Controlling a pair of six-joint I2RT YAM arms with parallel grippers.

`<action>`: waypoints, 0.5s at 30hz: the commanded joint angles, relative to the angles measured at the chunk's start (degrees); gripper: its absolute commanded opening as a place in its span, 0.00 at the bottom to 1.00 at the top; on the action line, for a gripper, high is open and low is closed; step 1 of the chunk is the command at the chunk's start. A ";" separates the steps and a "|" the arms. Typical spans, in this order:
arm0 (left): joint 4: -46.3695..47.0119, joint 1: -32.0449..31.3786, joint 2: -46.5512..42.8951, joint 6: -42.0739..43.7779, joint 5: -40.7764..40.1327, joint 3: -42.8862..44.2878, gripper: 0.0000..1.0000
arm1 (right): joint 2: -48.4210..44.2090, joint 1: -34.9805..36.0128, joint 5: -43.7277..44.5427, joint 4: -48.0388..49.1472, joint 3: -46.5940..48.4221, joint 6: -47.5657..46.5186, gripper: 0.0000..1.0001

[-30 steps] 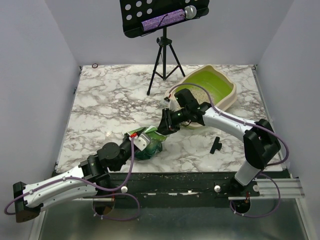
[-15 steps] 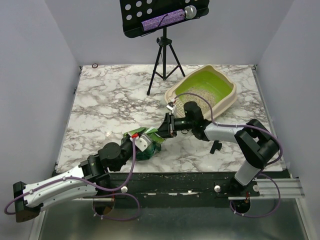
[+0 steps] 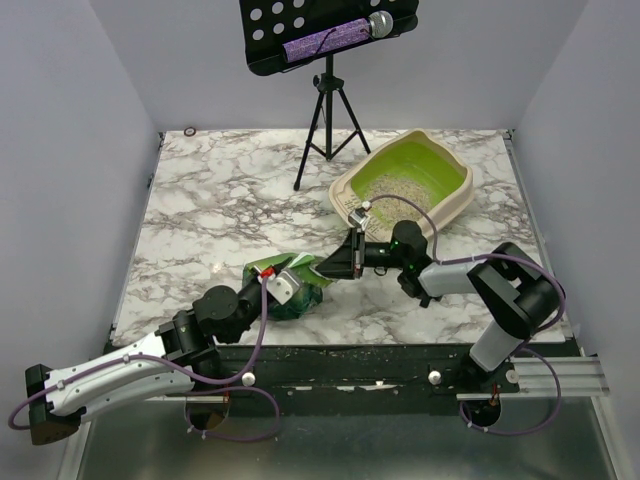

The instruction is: Fill the litter box with clean litter

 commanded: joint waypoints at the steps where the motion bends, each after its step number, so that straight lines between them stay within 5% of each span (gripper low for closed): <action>1: 2.13 -0.18 -0.76 0.23 0.80 1.02 0.00 | -3.34 -1.41 -0.60 16.89 -2.15 6.71 0.01; 15: 2.57 -0.18 -0.41 0.49 1.06 0.76 0.00 | -14.77 -9.23 -2.35 15.66 -11.20 7.50 0.01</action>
